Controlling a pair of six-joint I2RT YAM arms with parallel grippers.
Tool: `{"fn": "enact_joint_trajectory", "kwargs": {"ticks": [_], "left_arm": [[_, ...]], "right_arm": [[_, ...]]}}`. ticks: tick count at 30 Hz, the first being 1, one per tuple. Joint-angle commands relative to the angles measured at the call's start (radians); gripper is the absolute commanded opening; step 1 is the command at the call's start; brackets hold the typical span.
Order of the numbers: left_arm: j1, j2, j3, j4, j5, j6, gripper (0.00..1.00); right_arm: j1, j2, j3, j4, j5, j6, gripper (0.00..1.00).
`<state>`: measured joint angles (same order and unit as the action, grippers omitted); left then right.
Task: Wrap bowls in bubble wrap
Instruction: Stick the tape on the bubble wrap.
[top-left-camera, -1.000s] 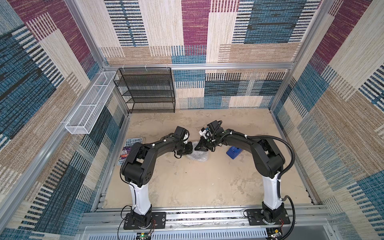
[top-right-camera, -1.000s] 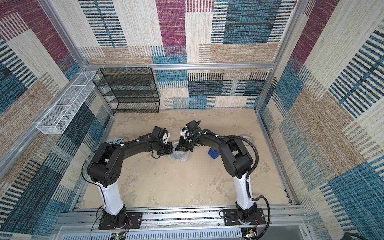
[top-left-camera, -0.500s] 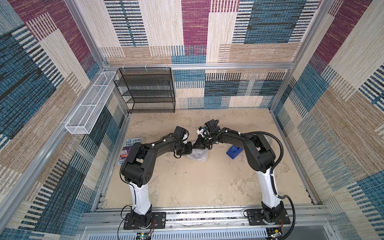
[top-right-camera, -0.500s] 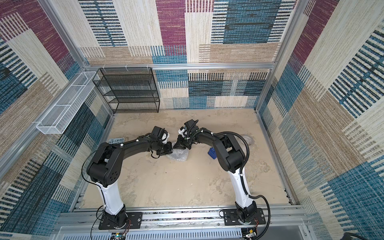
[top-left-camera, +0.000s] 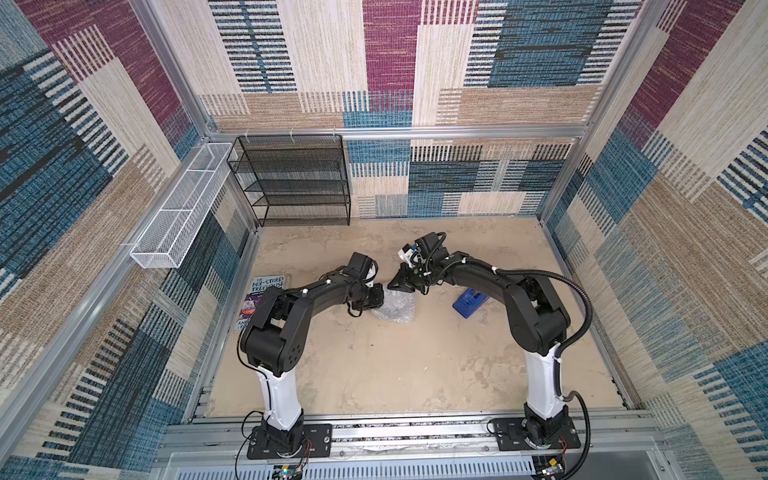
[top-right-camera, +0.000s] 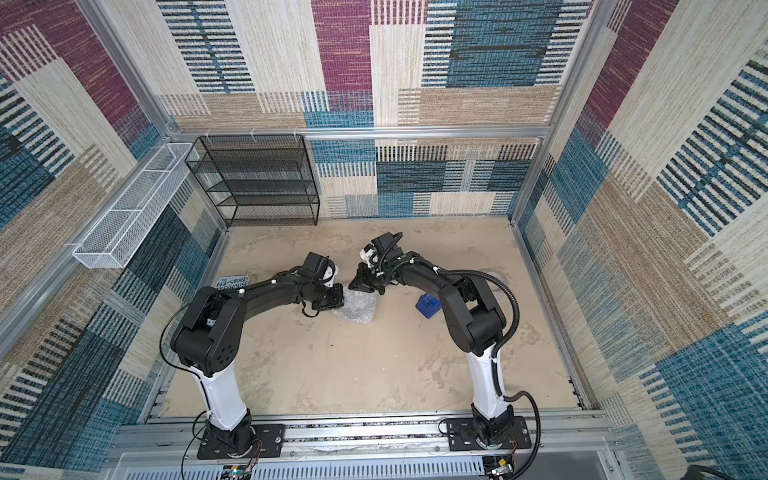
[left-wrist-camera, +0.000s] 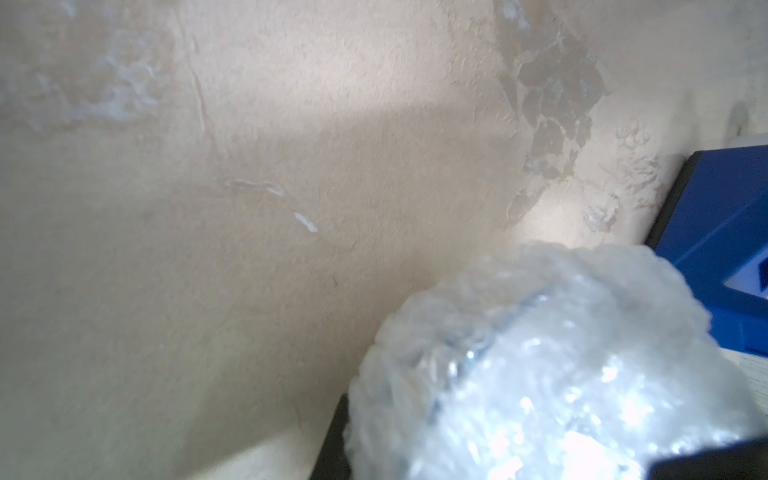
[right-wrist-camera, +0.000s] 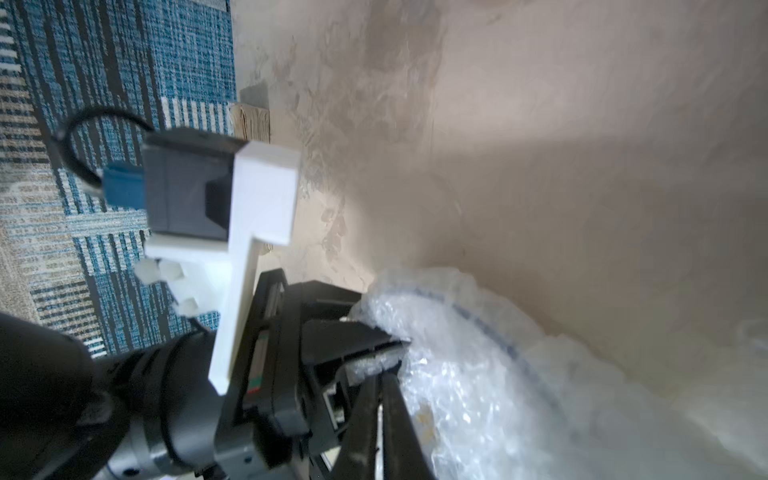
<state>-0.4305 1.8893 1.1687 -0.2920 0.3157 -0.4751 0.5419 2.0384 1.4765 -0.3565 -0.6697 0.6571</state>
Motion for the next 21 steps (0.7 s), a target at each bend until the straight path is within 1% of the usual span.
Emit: {"fn": "enact_joint_trajectory", "kwargs": {"ticks": [1,4,8,11,12,13,16,17,18,21], "left_arm": [[0.000,-0.006,0.010,-0.007,-0.007,0.020,0.00],[0.001,0.002,0.013,-0.006,-0.005,0.020,0.00],[0.001,0.013,0.018,-0.005,0.001,0.018,0.00],[0.000,0.012,0.020,-0.013,-0.007,0.021,0.00],[0.001,0.007,0.019,-0.013,-0.012,0.020,0.06],[0.001,0.002,0.016,-0.011,-0.018,0.020,0.18],[0.001,-0.012,0.011,-0.007,-0.028,0.020,0.41],[0.001,-0.015,0.011,-0.008,-0.030,0.021,0.46],[0.001,-0.017,0.013,-0.012,-0.031,0.022,0.48],[0.002,-0.023,0.008,-0.006,-0.032,0.021,0.51]], "right_arm": [[0.004,-0.022,-0.049,-0.001,0.007,-0.011,0.09],[0.007,-0.003,-0.084,-0.012,0.018,-0.027,0.09],[0.008,0.050,-0.069,-0.041,0.048,-0.048,0.08],[0.009,0.035,-0.057,-0.032,0.063,-0.040,0.08],[0.009,0.029,-0.044,-0.045,0.070,-0.043,0.08],[0.009,0.024,-0.026,-0.060,0.078,-0.046,0.08],[0.009,0.011,0.005,-0.089,0.089,-0.056,0.08],[0.009,0.009,0.008,-0.092,0.092,-0.055,0.08],[0.009,0.005,0.012,-0.094,0.093,-0.057,0.08],[0.009,0.005,0.017,-0.101,0.102,-0.061,0.08]]}}
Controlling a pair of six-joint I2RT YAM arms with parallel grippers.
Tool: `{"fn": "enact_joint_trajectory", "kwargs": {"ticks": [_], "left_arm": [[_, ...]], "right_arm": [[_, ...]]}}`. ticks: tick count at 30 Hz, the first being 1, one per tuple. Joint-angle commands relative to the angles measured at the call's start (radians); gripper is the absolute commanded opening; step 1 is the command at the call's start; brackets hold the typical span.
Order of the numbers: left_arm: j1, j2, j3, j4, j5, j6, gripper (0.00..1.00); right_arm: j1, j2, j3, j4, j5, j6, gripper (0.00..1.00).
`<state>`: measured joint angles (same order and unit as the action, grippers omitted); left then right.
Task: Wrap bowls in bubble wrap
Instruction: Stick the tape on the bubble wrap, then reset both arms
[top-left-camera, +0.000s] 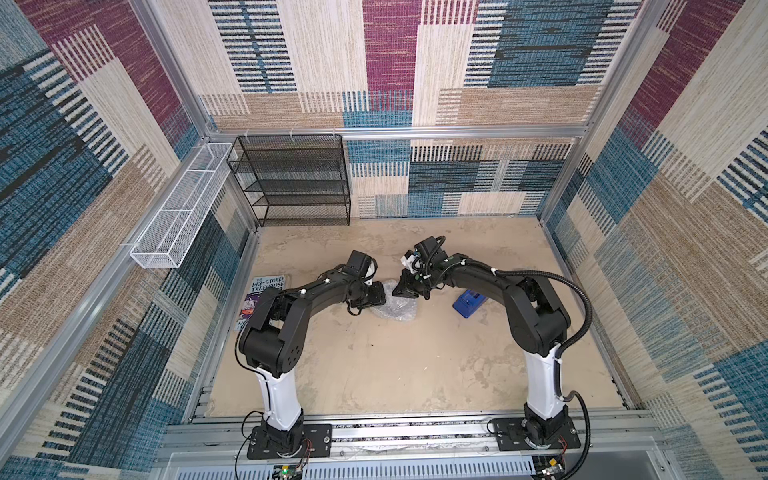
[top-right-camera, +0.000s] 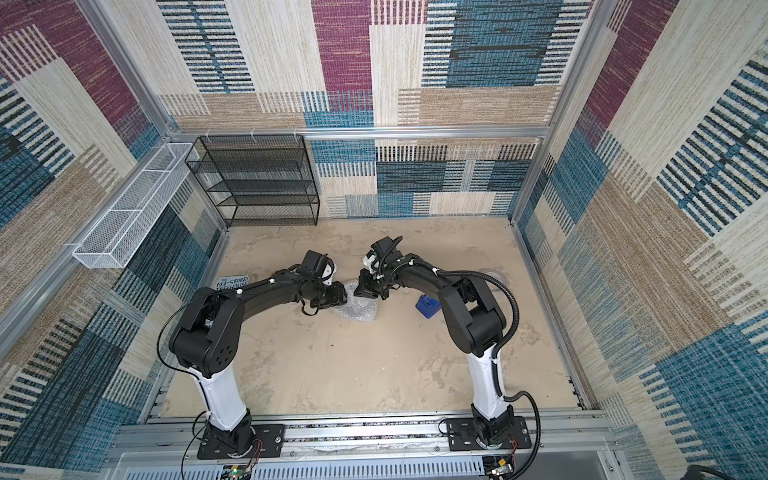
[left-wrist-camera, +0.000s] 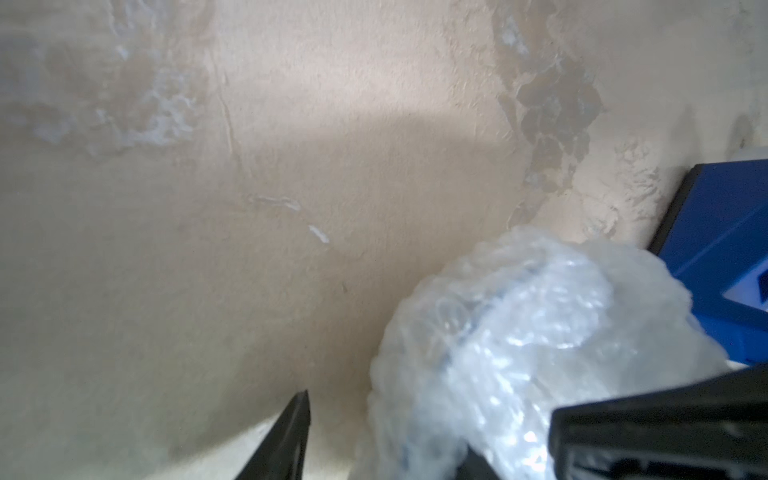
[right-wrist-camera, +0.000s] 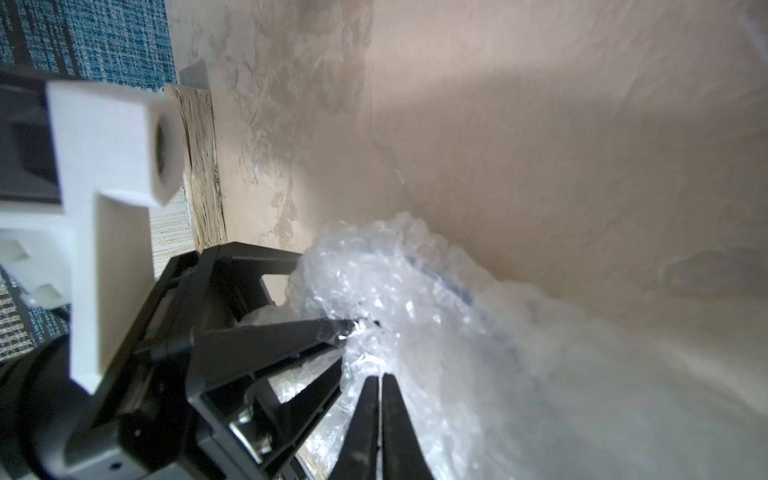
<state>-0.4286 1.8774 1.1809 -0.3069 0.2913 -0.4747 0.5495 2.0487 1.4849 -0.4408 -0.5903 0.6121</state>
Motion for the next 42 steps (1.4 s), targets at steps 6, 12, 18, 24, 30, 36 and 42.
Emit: {"fn": "enact_joint_trajectory", "kwargs": {"ticks": [6,12,18,24,30,36,42], "left_arm": [[0.001,-0.038,-0.035,0.036,-0.004,0.016,0.56],[0.014,-0.090,-0.048,0.032,-0.030,0.010,0.66],[0.025,-0.115,-0.037,0.021,-0.052,0.010,0.77],[0.029,-0.203,-0.067,0.027,-0.135,0.007,0.98],[0.039,-0.306,-0.107,0.044,-0.233,0.008,0.99],[0.051,-0.441,-0.206,0.092,-0.412,0.016,0.99],[0.051,-0.661,-0.542,0.561,-0.634,0.347,0.99]], "right_arm": [[0.007,0.020,0.039,-0.035,0.036,-0.027,0.08],[0.014,0.050,0.070,-0.085,0.077,-0.058,0.07],[0.021,0.074,0.072,-0.113,0.120,-0.087,0.05],[0.023,0.036,0.110,-0.113,0.131,-0.079,0.05],[0.023,-0.013,0.164,-0.127,0.128,-0.074,0.07],[0.021,-0.157,0.072,-0.047,0.196,-0.092,0.09],[0.020,-0.510,-0.220,0.156,0.576,-0.234,0.70]]}}
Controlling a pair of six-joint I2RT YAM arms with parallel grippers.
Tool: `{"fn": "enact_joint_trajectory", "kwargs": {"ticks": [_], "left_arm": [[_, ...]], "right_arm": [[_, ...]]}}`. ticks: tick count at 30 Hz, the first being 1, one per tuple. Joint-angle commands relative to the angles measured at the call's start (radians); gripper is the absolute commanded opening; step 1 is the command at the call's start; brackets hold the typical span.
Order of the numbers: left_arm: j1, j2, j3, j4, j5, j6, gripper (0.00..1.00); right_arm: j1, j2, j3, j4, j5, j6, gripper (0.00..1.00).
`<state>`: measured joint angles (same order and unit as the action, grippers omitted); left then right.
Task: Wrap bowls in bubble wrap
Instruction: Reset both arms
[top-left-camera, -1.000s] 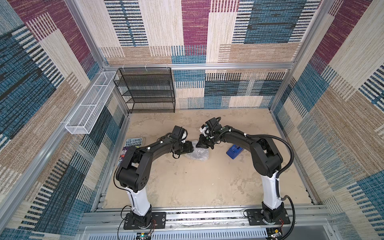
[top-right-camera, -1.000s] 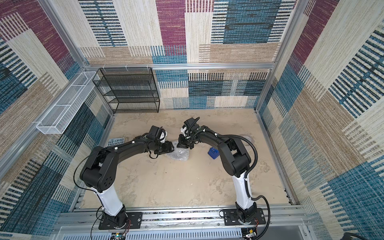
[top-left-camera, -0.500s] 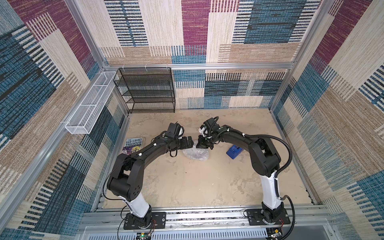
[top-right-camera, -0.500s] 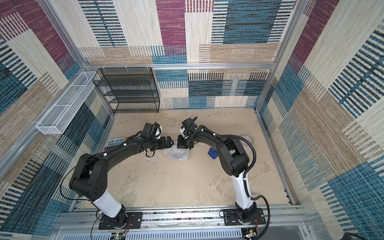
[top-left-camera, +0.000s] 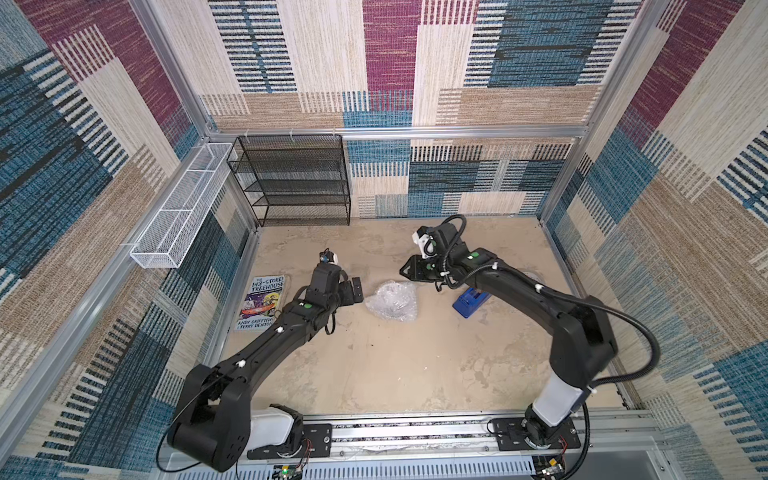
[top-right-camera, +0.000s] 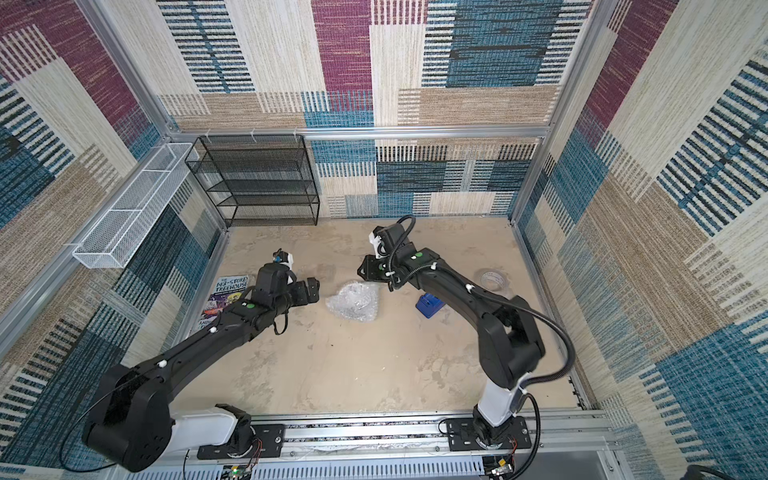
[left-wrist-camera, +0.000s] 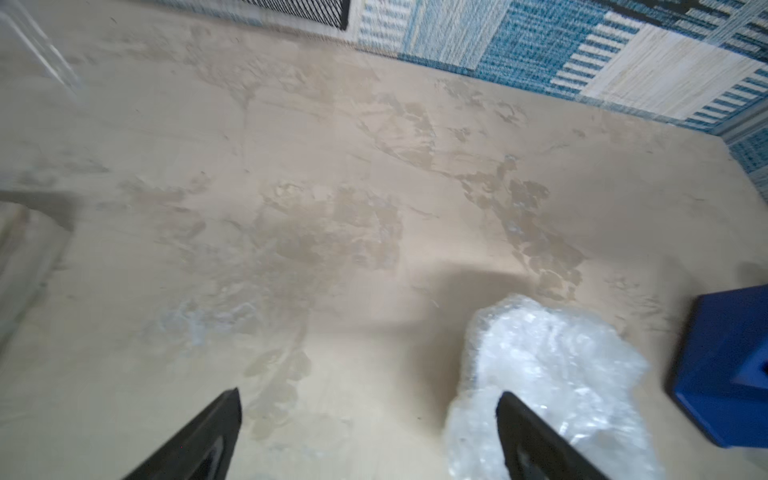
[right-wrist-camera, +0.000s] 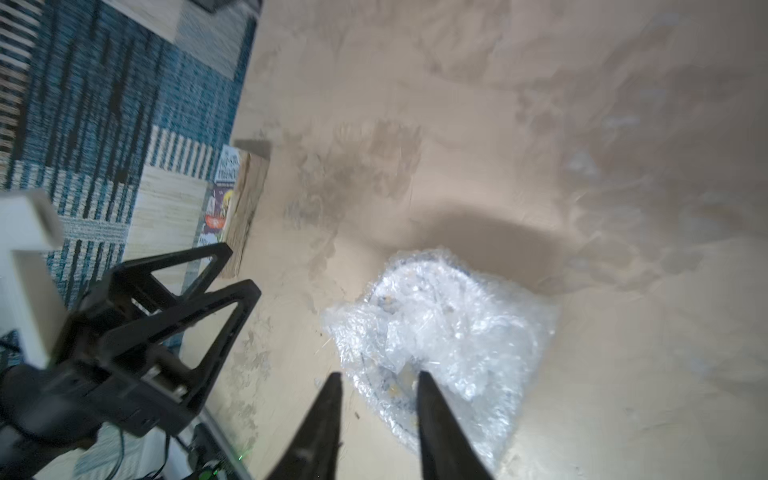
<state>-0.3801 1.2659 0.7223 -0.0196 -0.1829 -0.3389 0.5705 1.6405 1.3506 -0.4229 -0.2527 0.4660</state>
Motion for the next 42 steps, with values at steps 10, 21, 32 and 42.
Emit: {"fn": "enact_joint_trajectory", "kwargs": {"ticks": [10,21,32,42], "left_arm": [[0.184,0.030,-0.236,0.618,-0.222,0.400,0.99],[0.259,0.157,-0.286,0.718,-0.116,0.403,0.99],[0.385,0.266,-0.306,0.849,-0.006,0.303,0.99],[0.382,0.267,-0.308,0.850,-0.008,0.306,0.99]], "right_arm": [[-0.005,-0.509,-0.614,0.599,0.645,-0.264,0.99],[-0.201,-0.514,-0.798,0.828,0.810,-0.413,0.99],[-0.487,-0.163,-1.108,1.614,0.464,-0.507,0.99],[-0.558,-0.112,-1.144,1.708,0.331,-0.479,0.99]]}}
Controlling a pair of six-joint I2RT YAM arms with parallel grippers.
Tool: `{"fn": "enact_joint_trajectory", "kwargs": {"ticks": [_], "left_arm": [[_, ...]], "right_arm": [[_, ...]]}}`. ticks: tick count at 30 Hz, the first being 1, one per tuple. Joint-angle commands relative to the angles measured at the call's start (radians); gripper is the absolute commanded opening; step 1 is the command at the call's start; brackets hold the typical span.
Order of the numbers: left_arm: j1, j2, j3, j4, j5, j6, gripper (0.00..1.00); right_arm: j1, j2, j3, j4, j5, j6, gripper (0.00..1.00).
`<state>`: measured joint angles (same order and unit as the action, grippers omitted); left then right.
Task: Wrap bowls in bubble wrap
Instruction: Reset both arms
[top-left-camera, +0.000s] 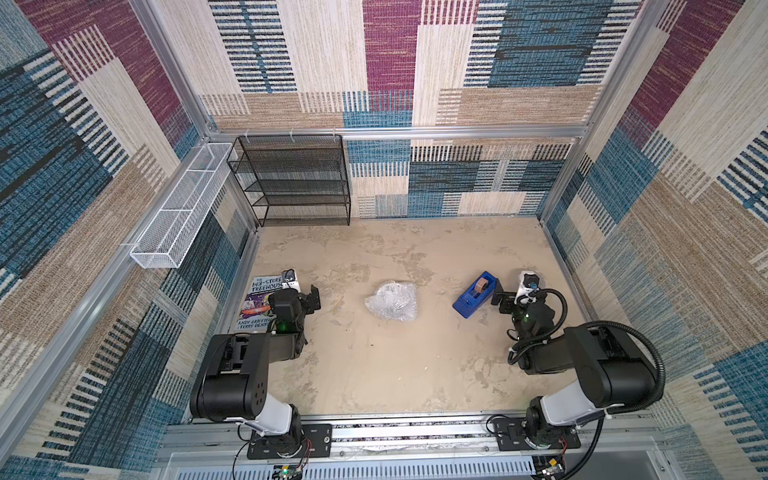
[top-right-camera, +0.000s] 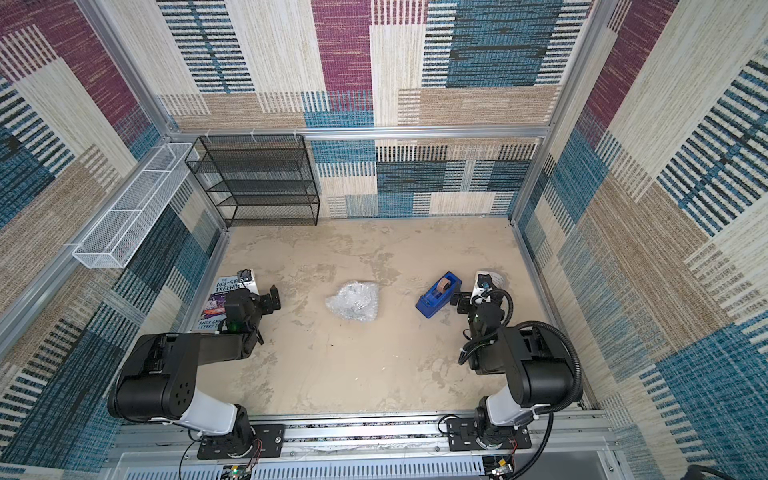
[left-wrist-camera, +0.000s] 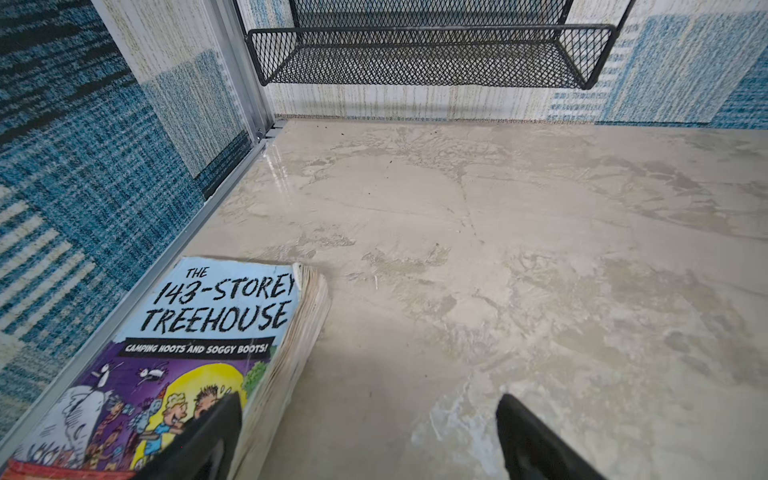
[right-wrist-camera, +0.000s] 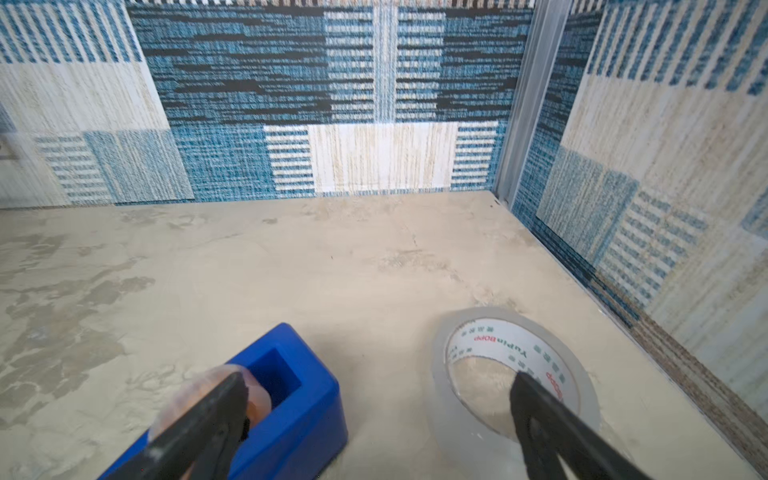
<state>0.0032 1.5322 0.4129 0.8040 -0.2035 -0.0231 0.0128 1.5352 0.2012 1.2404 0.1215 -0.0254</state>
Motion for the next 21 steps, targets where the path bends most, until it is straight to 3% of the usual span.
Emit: {"fn": "enact_joint_trajectory", "kwargs": {"ticks": [1,9,21], "left_arm": [[-0.002,0.001,0.000,0.030,0.012,-0.008,0.99],[-0.002,0.002,0.001,0.029,0.011,-0.009,0.99],[-0.013,-0.012,-0.039,0.078,-0.021,-0.005,0.99]], "right_arm": [[0.000,0.003,0.003,0.066,-0.041,0.011,0.99],[-0.013,0.015,0.041,-0.005,-0.076,0.018,0.99],[-0.013,-0.007,0.002,0.051,-0.110,-0.004,0.99]]}}
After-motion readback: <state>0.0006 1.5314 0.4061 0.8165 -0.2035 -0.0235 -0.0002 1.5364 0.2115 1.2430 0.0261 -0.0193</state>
